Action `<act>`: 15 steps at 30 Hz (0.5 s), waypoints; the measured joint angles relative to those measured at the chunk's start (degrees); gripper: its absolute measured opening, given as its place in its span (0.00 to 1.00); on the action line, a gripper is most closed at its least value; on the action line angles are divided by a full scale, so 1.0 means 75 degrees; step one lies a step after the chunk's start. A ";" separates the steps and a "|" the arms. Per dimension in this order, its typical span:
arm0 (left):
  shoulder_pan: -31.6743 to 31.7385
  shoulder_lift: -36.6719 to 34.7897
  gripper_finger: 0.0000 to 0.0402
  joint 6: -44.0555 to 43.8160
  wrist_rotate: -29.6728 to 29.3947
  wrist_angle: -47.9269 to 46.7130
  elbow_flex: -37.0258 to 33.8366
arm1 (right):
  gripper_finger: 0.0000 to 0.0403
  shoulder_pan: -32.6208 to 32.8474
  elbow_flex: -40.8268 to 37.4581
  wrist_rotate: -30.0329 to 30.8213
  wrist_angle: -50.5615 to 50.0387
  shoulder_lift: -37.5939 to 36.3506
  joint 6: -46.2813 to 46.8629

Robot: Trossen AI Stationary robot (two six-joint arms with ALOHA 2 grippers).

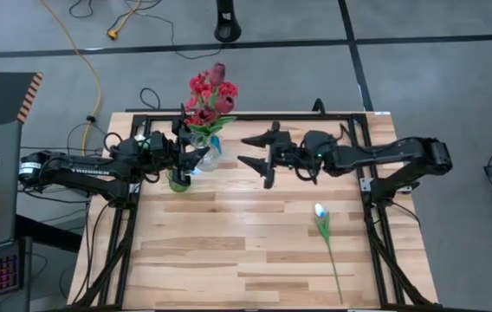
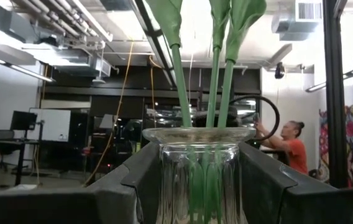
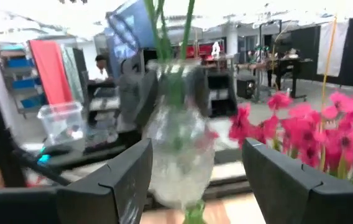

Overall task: Sort flowers into vase by color
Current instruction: Adjust the transparent vase by standing it upright on the table

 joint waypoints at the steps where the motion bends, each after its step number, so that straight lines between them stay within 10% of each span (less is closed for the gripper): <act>1: 0.0000 0.0000 0.39 0.0000 0.0002 -0.0006 0.0000 | 0.68 -0.0025 0.0117 -0.0003 0.0034 0.0127 -0.0057; 15: 0.0000 0.0000 0.39 0.0033 0.0025 -0.0090 0.0000 | 0.68 -0.0077 0.2071 -0.0025 -0.0696 0.1789 -0.0599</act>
